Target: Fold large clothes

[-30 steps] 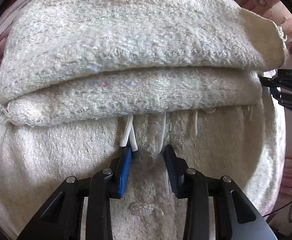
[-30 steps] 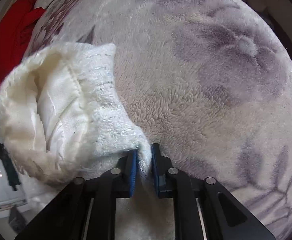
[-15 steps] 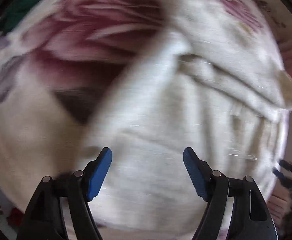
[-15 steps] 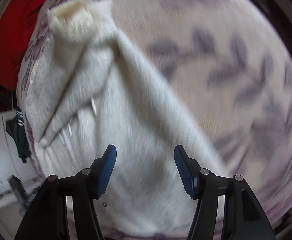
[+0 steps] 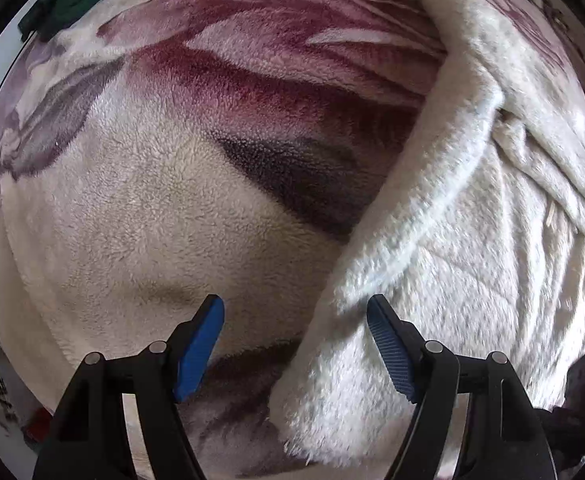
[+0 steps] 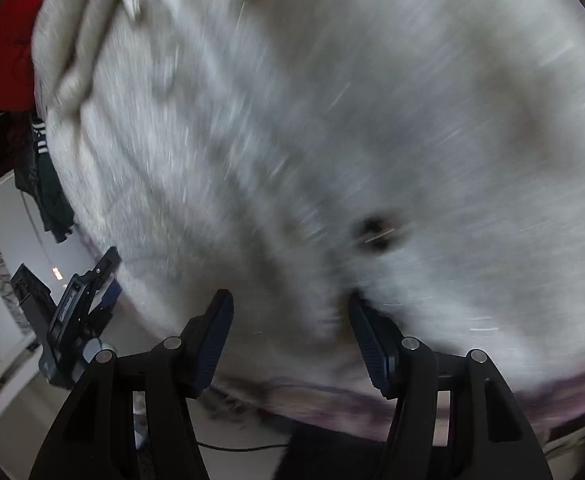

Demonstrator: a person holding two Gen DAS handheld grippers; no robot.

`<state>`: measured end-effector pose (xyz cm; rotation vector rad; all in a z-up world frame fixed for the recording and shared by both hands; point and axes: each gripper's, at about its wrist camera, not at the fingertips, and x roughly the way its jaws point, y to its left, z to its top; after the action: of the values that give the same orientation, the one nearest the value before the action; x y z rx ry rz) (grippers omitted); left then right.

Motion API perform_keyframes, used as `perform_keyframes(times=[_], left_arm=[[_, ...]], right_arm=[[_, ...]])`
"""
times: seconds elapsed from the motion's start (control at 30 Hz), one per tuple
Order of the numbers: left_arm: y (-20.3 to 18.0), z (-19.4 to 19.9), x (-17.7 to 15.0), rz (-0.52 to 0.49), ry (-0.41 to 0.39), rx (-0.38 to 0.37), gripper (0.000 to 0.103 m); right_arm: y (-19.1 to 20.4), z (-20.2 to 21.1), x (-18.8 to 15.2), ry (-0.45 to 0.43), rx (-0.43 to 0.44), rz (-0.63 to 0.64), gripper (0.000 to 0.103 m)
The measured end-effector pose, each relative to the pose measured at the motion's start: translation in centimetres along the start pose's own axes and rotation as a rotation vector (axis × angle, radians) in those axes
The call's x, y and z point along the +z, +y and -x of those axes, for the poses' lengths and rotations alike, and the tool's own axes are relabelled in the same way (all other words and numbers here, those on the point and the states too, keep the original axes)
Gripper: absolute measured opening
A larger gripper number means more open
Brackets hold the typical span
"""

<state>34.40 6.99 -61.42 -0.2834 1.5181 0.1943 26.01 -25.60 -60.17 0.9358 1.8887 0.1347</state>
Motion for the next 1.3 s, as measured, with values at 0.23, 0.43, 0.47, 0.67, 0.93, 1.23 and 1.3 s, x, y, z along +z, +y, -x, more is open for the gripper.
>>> perform_keyframes(times=[0.23, 0.43, 0.47, 0.67, 0.93, 1.23, 1.3], left_arm=[[0.0, 2.0, -1.8, -0.077, 0.004, -0.048, 0.072], [2.5, 2.4, -4.4, -0.052, 0.035, -0.113, 0.072], [2.7, 2.4, -5.0, -0.039, 0.039, -0.125, 0.072], [2.8, 2.3, -11.2, 0.022, 0.052, -0.194, 0.072], [-4.8, 4.2, -15.1, 0.078, 0.030, -0.232, 0.072], [-13.3, 4.4, -15.8, 0.133, -0.101, 0.015, 0.072], [-14.4, 4.3, -15.3, 0.160, -0.124, 0.070, 0.072]], right_arm=[[-1.9, 1.9, -2.1, -0.165, -0.131, -0.079, 0.006], [0.5, 5.8, -3.2, -0.154, -0.135, 0.049, 0.040], [0.7, 7.0, -3.4, -0.181, -0.126, 0.059, 0.055], [-3.7, 17.5, -5.3, -0.396, -0.151, -0.071, 0.061], [-11.9, 26.7, -3.1, -0.416, -0.251, -0.093, 0.061], [-4.7, 34.7, 11.1, -0.441, -0.207, 0.276, 0.061], [-1.7, 37.5, 15.5, -0.490, -0.188, 0.345, 0.061]])
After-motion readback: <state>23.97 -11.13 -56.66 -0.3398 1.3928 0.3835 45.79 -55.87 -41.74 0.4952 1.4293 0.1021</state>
